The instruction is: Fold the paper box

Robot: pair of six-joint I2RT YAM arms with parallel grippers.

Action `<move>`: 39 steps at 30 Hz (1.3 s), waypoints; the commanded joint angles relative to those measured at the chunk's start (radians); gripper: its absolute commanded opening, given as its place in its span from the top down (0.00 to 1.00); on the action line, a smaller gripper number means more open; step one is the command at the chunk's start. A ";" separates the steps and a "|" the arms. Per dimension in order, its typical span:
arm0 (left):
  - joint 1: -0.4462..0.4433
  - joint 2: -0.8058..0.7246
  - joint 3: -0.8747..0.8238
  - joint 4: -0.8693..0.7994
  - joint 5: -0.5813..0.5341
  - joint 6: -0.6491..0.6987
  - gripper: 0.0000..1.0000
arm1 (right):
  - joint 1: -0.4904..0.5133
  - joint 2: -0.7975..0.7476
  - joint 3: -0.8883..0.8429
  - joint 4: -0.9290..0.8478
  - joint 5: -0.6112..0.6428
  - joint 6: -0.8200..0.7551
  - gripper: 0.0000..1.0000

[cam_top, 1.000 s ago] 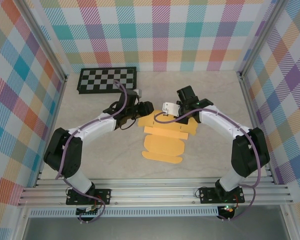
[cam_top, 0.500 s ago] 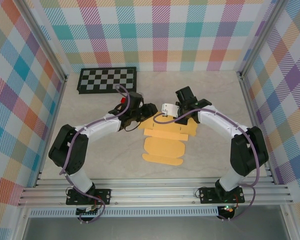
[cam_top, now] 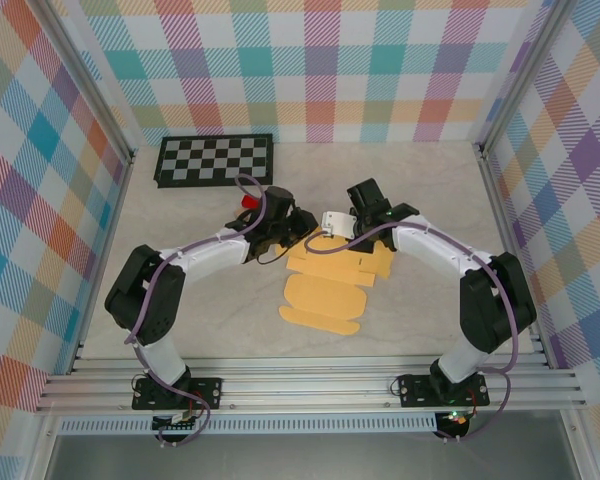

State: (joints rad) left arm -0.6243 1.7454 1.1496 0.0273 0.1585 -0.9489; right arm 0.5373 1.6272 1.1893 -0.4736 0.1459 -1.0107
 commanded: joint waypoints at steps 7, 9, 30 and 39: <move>0.014 -0.076 0.047 -0.208 -0.071 0.192 0.64 | 0.002 -0.025 -0.032 0.087 0.006 0.006 1.00; 0.028 -0.124 0.038 -0.266 -0.060 0.276 0.63 | -0.008 -0.037 -0.046 0.107 0.004 0.006 1.00; -0.003 -0.189 -0.373 0.085 0.038 0.565 0.50 | -0.008 -0.137 -0.149 0.191 0.026 0.013 1.00; -0.002 -0.079 -0.313 0.091 -0.055 0.652 0.49 | -0.006 -0.152 -0.151 0.178 0.006 0.012 1.00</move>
State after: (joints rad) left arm -0.6205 1.6573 0.7872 0.1162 0.1612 -0.3546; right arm 0.5301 1.4967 1.0451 -0.3065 0.1749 -1.0035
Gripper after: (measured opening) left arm 0.509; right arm 0.056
